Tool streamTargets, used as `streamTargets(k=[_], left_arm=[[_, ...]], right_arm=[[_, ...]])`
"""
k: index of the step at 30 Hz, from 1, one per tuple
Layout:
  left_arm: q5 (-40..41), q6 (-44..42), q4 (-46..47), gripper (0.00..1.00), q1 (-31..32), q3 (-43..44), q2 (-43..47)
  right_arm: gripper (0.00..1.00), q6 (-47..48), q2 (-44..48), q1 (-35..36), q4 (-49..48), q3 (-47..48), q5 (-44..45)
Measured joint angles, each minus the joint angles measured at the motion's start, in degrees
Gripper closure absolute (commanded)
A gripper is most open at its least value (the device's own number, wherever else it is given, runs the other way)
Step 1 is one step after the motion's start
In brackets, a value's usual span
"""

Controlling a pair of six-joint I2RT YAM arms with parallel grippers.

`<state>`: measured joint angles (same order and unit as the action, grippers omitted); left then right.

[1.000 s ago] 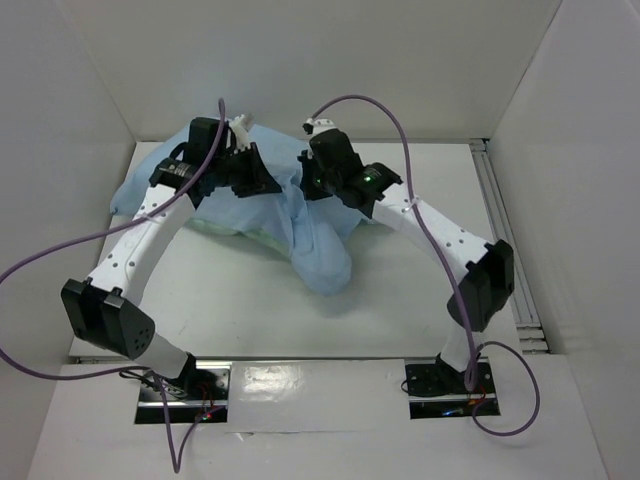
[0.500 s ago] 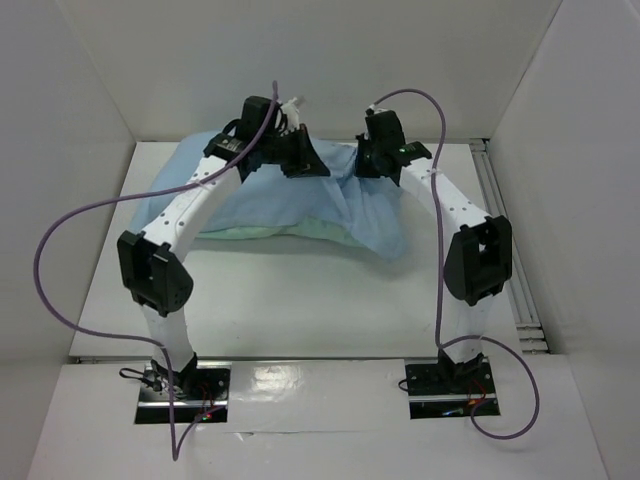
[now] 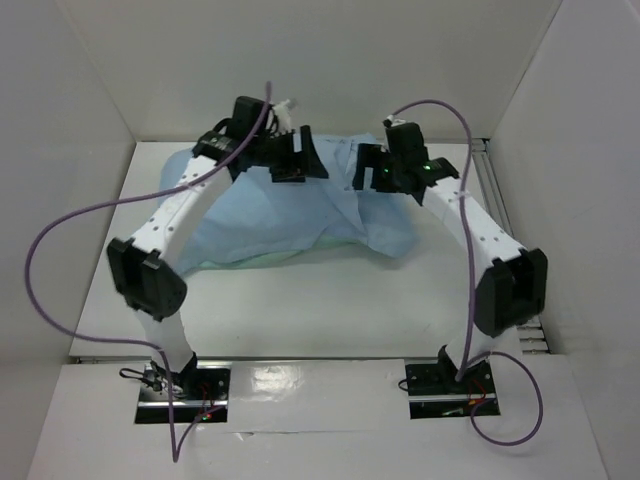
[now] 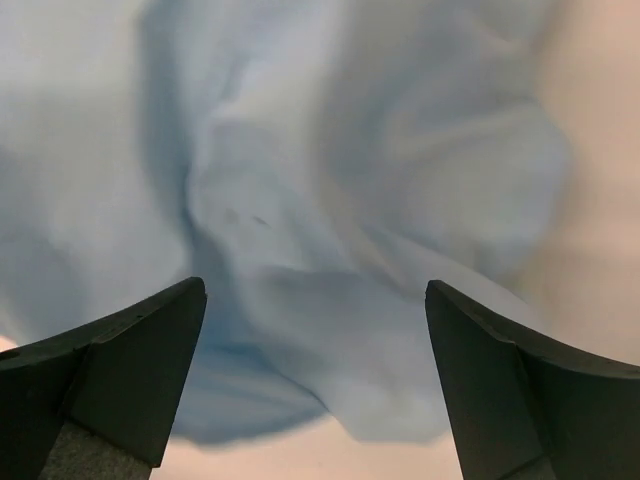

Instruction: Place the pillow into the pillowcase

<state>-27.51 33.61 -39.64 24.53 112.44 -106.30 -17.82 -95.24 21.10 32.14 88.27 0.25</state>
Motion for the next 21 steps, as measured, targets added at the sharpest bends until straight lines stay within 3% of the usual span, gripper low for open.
streamTargets(k=[6,10,14,21], left_arm=[[19.1,0.4,-5.5,0.16,-9.2,-19.8,26.8],[30.5,5.3,-9.3,0.16,-15.5,-35.2,40.9],[33.9,8.7,-11.4,0.0,-26.7,-49.0,45.8],[28.2,10.4,-6.8,0.0,-44.9,-61.3,50.0]], right_arm=[[0.0,-3.6,17.8,-9.7,4.2,-12.5,5.8],[0.0,-4.9,23.2,-11.2,7.1,-17.9,6.3],[0.0,-5.2,23.1,-11.1,8.8,-20.8,4.5],[0.0,-4.6,23.1,-11.1,10.7,-23.2,1.0]])
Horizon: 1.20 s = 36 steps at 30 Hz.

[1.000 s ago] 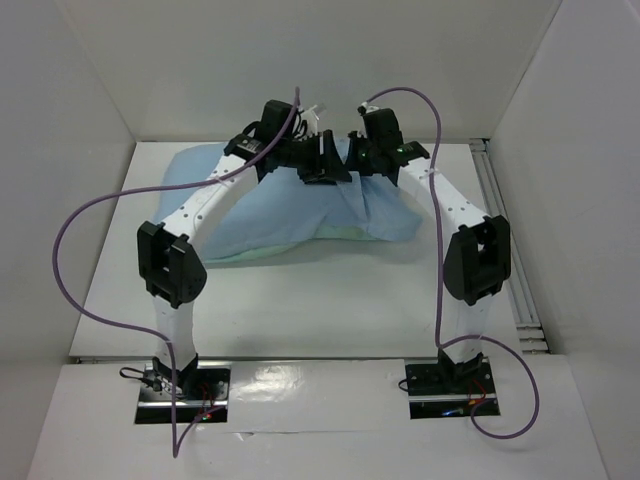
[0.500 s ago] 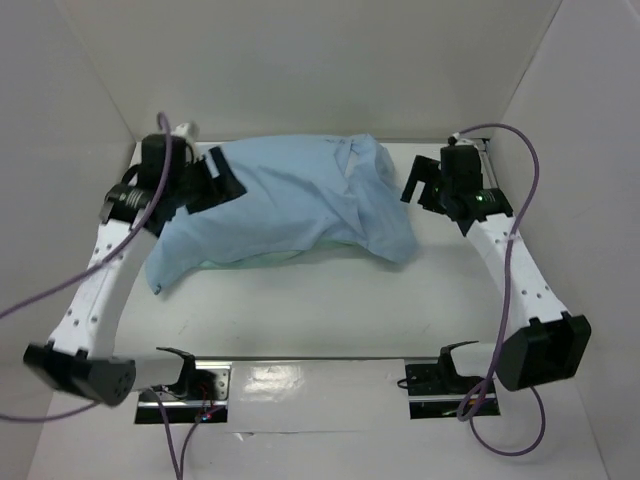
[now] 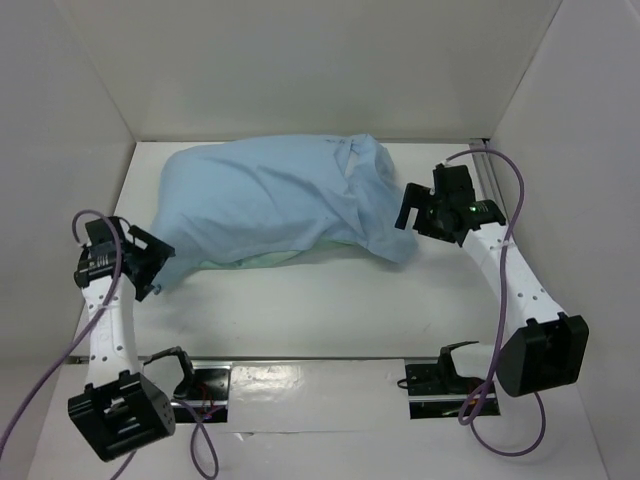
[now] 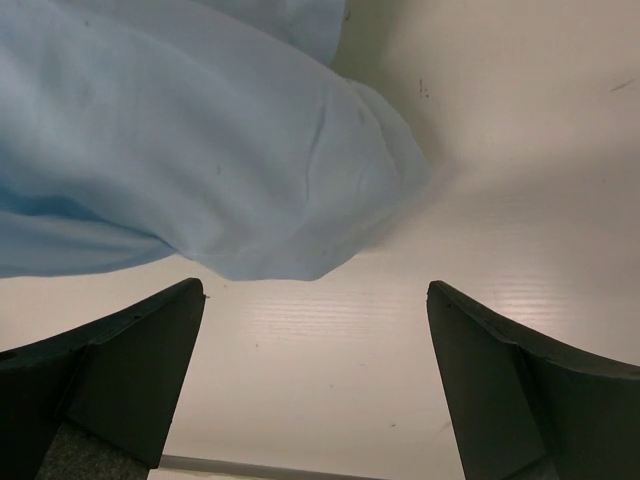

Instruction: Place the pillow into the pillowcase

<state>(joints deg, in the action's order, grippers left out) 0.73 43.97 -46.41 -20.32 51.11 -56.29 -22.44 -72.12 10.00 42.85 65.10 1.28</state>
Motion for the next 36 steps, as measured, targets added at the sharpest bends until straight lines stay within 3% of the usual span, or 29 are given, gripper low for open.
streamTargets(k=[3,15,22,28,32,33,34,36], left_arm=[[-3.4,1.7,2.7,0.0,-6.8,-4.1,0.5],[-14.4,10.5,14.0,0.0,-20.0,-10.6,-6.3],[-19.6,13.8,23.9,0.0,-24.3,-12.7,-11.7],[-23.9,17.0,30.8,0.02,-21.6,-13.7,-19.2],[-25.9,18.6,34.4,0.35,-18.1,-13.7,-20.4],[-26.4,19.0,35.4,0.7,-17.3,-13.7,-20.4],[-26.6,19.4,36.1,0.83,-16.9,-13.7,-20.4],[-27.1,19.2,37.1,1.0,-16.3,-13.3,-20.4]], right_arm=[[0.0,0.3,0.2,0.0,0.0,0.0,-1.3],[0.0,1.9,0.7,0.0,0.0,-1.6,-5.9],[0.0,2.6,0.7,-1.4,-0.2,-2.2,-6.6],[0.0,2.6,-0.1,-2.5,-0.2,-2.8,-6.6],[0.0,2.6,-0.5,-2.5,-0.3,-2.8,-6.3],[0.0,2.6,-0.5,-2.5,-0.3,-2.8,-6.2],[0.0,2.6,-0.6,-2.5,-0.3,-2.8,-6.2],[0.0,2.6,-0.7,-2.5,-0.3,-2.8,-6.0]])
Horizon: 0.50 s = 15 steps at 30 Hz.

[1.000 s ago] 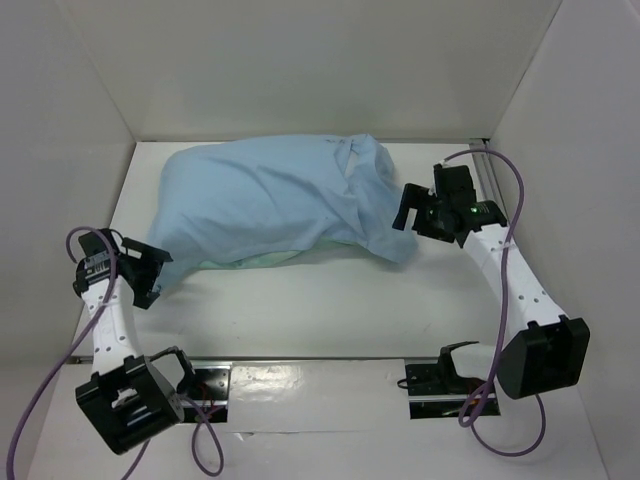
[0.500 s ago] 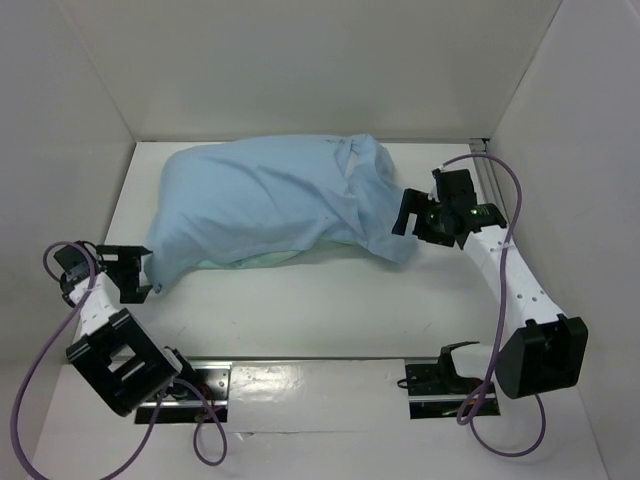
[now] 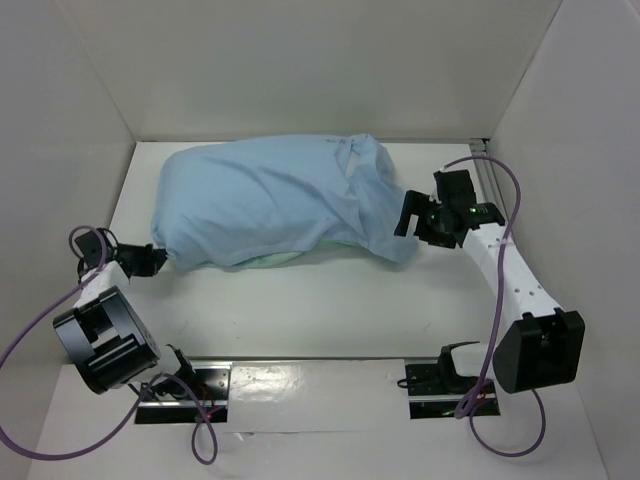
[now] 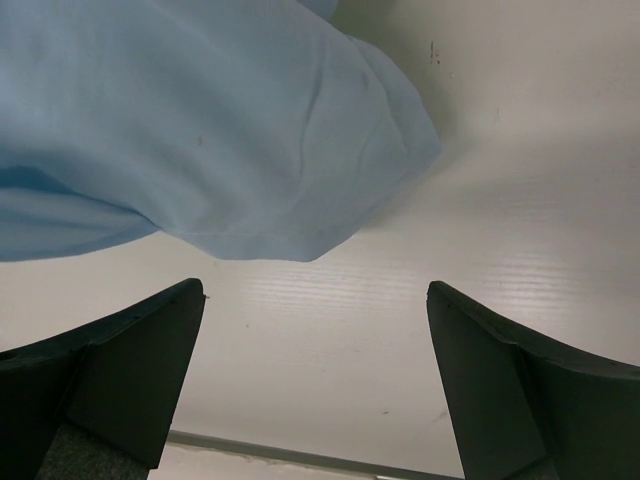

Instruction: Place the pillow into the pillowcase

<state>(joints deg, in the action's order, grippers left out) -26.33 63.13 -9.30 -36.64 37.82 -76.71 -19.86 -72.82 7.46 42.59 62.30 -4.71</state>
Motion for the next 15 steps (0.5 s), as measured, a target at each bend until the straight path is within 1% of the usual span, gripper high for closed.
streamTargets(k=[6,12,15], left_arm=[[-0.4,-0.4,-0.4,1.0,0.2,2.3,0.1],[0.8,-1.7,-5.8,1.0,0.7,5.1,3.7],[1.1,-1.9,-6.9,1.0,1.4,6.9,4.7]], right_arm=[[0.0,0.0,-0.1,0.0,0.0,-0.1,0.8],[0.0,-0.4,-0.1,0.0,-0.1,-3.4,-0.5],[0.0,-0.4,-0.1,0.1,0.2,-5.7,0.0]])
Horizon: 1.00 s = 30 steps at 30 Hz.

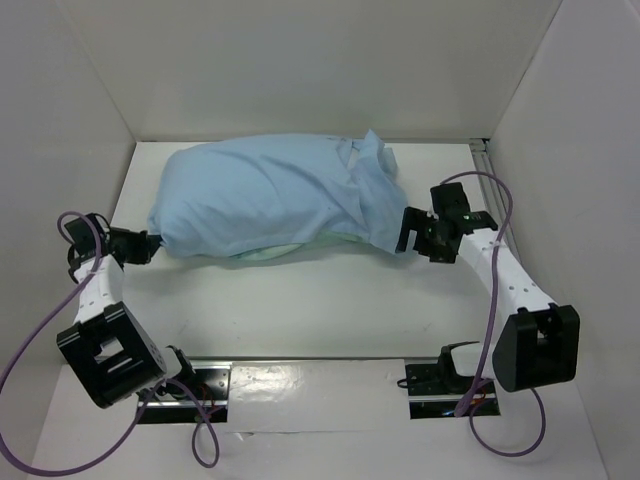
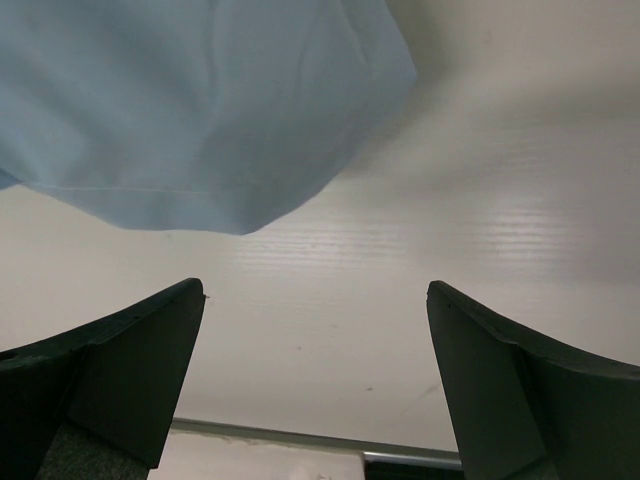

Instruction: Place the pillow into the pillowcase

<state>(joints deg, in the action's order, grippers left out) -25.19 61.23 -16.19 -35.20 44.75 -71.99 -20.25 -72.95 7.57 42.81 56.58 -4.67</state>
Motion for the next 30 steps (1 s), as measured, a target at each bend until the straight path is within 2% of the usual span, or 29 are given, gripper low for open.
streamTargets(k=[5,11,15,18,23,29,30], left_arm=[[0.3,0.0,-1.2,1.0,0.6,1.0,0.1],[0.7,0.0,-1.9,1.0,1.0,2.1,0.1],[0.9,0.0,-1.8,1.0,1.4,2.1,0.1],[0.9,0.0,-1.8,1.0,1.6,2.2,0.1],[0.9,0.0,-1.9,1.0,1.6,2.5,0.1],[0.8,0.2,-1.9,1.0,1.6,2.6,0.1],[0.8,0.2,-1.9,1.0,1.6,2.6,0.1]], right_arm=[[0.0,0.7,-2.5,0.5,-0.6,-0.3,2.8],[0.0,0.8,-10.3,0.8,-6.3,0.4,0.5],[0.0,1.0,-13.3,4.9,-7.2,1.3,2.8],[0.0,1.5,-13.3,11.0,-7.0,2.8,7.7],[0.0,0.1,-14.0,20.8,-5.5,5.8,21.2],[0.0,-2.5,-21.8,23.4,-3.0,10.9,38.3],[0.05,-2.8,-23.1,23.4,-2.7,11.1,40.5]])
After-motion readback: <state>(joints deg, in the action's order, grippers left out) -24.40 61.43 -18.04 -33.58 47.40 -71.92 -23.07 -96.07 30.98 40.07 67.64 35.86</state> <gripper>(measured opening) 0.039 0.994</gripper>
